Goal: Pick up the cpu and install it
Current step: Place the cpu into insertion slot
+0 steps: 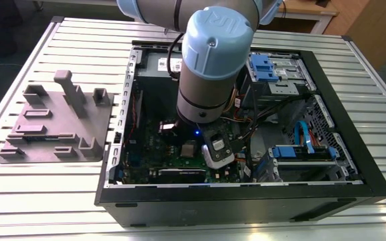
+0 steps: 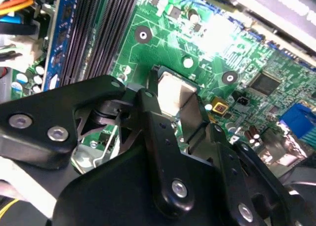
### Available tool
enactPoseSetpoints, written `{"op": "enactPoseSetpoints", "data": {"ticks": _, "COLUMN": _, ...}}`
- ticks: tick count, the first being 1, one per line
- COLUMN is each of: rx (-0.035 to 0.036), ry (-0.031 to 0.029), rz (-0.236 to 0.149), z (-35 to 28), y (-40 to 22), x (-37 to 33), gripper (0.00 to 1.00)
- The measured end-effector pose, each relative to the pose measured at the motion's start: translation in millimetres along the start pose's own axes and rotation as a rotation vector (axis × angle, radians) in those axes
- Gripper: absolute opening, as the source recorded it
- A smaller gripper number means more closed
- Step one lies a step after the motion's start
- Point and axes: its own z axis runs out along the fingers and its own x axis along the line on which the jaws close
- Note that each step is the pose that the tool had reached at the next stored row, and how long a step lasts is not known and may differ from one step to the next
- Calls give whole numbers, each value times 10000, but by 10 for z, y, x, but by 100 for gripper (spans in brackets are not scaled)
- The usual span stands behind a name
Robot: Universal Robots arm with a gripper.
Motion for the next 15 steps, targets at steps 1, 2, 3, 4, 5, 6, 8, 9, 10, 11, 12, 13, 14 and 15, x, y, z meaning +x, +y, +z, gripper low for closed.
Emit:
{"op": "enactPoseSetpoints", "data": {"ticks": 1, "rx": -20, "ry": 1, "rz": 0, "z": -1, "y": -1, "x": 1, "gripper": 43}}
{"op": "enactPoseSetpoints", "data": {"ticks": 2, "rx": -35, "ry": 0, "rz": -1, "z": 0, "y": 1, "x": 0, "gripper": 40}}
{"op": "enactPoseSetpoints", "data": {"ticks": 3, "rx": -46, "ry": 1, "rz": -2, "z": 0, "y": 1, "x": 0, "gripper": 40}}
{"op": "enactPoseSetpoints", "data": {"ticks": 4, "rx": -52, "ry": 0, "rz": -10, "z": -1, "y": 1, "x": 0, "gripper": 40}}
{"op": "enactPoseSetpoints", "data": {"ticks": 5, "rx": -55, "ry": -1, "rz": -20, "z": -5, "y": 2, "x": 0, "gripper": 40}}
{"op": "enactPoseSetpoints", "data": {"ticks": 6, "rx": -57, "ry": 0, "rz": -36, "z": -11, "y": 2, "x": 0, "gripper": 40}}
{"op": "enactPoseSetpoints", "data": {"ticks": 8, "rx": -51, "ry": 4, "rz": -64, "z": -26, "y": 3, "x": 1, "gripper": 40}}
{"op": "enactPoseSetpoints", "data": {"ticks": 9, "rx": -51, "ry": 4, "rz": -76, "z": -28, "y": 4, "x": 1, "gripper": 40}}
{"op": "enactPoseSetpoints", "data": {"ticks": 10, "rx": -51, "ry": 5, "rz": -83, "z": -30, "y": 3, "x": 1, "gripper": 40}}
{"op": "enactPoseSetpoints", "data": {"ticks": 11, "rx": -50, "ry": 6, "rz": -90, "z": -31, "y": 3, "x": 1, "gripper": 40}}
{"op": "enactPoseSetpoints", "data": {"ticks": 12, "rx": -49, "ry": 6, "rz": -92, "z": -31, "y": 3, "x": 1, "gripper": 40}}
{"op": "enactPoseSetpoints", "data": {"ticks": 13, "rx": -52, "ry": 7, "rz": -93, "z": -32, "y": 4, "x": 1, "gripper": 40}}
{"op": "enactPoseSetpoints", "data": {"ticks": 14, "rx": -70, "ry": 10, "rz": -95, "z": -30, "y": 3, "x": 1, "gripper": 40}}
{"op": "enactPoseSetpoints", "data": {"ticks": 15, "rx": -89, "ry": 11, "rz": -95, "z": -21, "y": 3, "x": 1, "gripper": 40}}
